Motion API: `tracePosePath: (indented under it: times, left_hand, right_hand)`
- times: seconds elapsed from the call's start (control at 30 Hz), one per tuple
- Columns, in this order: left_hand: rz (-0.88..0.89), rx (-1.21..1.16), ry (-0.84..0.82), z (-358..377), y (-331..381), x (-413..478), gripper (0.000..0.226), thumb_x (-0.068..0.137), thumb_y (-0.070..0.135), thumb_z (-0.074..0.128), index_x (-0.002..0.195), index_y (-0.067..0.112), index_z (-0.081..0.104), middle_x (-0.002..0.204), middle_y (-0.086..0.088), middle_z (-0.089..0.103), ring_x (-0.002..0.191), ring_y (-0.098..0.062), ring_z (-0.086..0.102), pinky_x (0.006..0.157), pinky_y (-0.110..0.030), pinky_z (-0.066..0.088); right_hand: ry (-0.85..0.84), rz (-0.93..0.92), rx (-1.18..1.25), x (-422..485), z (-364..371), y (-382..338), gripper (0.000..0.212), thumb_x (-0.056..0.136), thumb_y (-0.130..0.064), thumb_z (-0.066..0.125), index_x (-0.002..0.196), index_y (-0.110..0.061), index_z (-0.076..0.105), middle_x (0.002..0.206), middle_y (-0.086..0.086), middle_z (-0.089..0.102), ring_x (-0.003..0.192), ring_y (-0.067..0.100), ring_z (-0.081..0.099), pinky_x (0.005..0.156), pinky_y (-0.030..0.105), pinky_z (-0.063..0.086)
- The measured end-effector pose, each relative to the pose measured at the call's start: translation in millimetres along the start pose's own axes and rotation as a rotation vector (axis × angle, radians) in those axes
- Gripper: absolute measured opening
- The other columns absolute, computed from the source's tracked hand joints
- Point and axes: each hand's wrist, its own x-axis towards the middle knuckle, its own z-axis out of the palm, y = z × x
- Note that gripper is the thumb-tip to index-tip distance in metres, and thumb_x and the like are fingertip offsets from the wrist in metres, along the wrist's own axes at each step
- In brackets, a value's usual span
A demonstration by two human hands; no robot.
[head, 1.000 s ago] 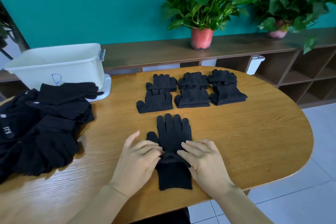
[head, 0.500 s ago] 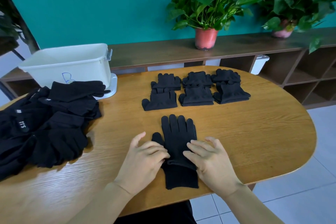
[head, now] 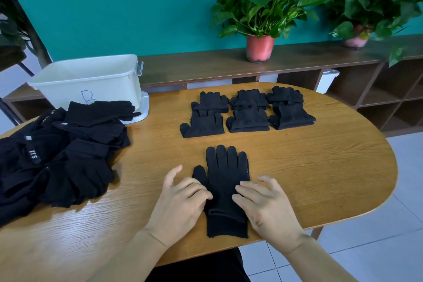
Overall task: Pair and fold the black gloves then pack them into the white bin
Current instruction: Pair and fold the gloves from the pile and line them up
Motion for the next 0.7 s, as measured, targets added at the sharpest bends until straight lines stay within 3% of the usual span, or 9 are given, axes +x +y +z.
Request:
tracePosePath:
  times: [0.1, 0.27, 0.37, 0.43, 0.53, 0.7]
  left_hand:
    - [-0.012, -0.018, -0.027, -1.6, 0.8, 0.3, 0.020, 0.076, 0.015, 0.076, 0.089, 0.030, 0.071, 0.089, 0.018, 0.068, 0.094, -0.005, 0.062, 0.112, -0.052, 0.027]
    - [-0.049, -0.072, -0.079, -2.1, -1.0, 0.9, 0.029, 0.072, 0.012, 0.081, 0.091, 0.031, 0.069, 0.090, 0.019, 0.067, 0.094, -0.004, 0.061, 0.111, -0.048, 0.027]
    - [-0.052, -0.072, -0.093, -2.2, -1.1, 1.1, 0.030, 0.072, 0.010, 0.081, 0.091, 0.030, 0.068, 0.090, 0.019, 0.066, 0.091, -0.004, 0.062, 0.111, -0.049, 0.027]
    - [-0.049, -0.060, -0.091, -2.5, -0.1, 1.8, 0.028, 0.072, 0.011, 0.079, 0.090, 0.029, 0.069, 0.089, 0.018, 0.066, 0.091, -0.005, 0.062, 0.110, -0.051, 0.026]
    - [-0.034, -0.050, -0.083, -2.8, 0.5, 1.4, 0.026, 0.072, 0.012, 0.079, 0.088, 0.029, 0.068, 0.088, 0.017, 0.066, 0.091, -0.006, 0.062, 0.111, -0.053, 0.025]
    - [-0.011, -0.039, -0.065, -3.4, 0.6, 1.7, 0.022, 0.074, 0.011, 0.076, 0.086, 0.028, 0.069, 0.087, 0.015, 0.063, 0.090, -0.007, 0.061, 0.112, -0.054, 0.025]
  right_hand:
    - [-0.003, -0.038, -0.005, 0.2, -2.0, -0.4, 0.031, 0.082, -0.001, 0.047, 0.085, -0.015, 0.075, 0.095, 0.000, 0.074, 0.098, 0.019, 0.070, 0.098, 0.038, 0.038]
    - [-0.010, -0.051, 0.002, 1.8, -5.6, 0.4, 0.029, 0.082, -0.002, 0.049, 0.086, -0.015, 0.075, 0.095, 0.000, 0.074, 0.099, 0.019, 0.069, 0.099, 0.038, 0.037]
    - [-0.015, -0.043, 0.015, 4.6, -8.9, -0.7, 0.027, 0.081, -0.003, 0.053, 0.088, -0.016, 0.075, 0.098, -0.001, 0.074, 0.100, 0.018, 0.069, 0.099, 0.039, 0.038]
    - [-0.031, -0.042, 0.020, 4.6, -9.6, -0.2, 0.023, 0.074, 0.000, 0.066, 0.087, -0.016, 0.075, 0.097, 0.000, 0.074, 0.100, 0.019, 0.069, 0.098, 0.039, 0.038]
    - [-0.094, -0.024, 0.027, 2.6, -10.2, -0.7, 0.033, 0.060, 0.003, 0.081, 0.086, -0.017, 0.075, 0.096, 0.001, 0.074, 0.098, 0.019, 0.070, 0.096, 0.039, 0.037]
    - [-0.114, -0.009, 0.045, 1.0, -9.5, -1.6, 0.035, 0.060, 0.005, 0.081, 0.087, -0.016, 0.075, 0.098, 0.002, 0.074, 0.099, 0.020, 0.070, 0.096, 0.039, 0.039]
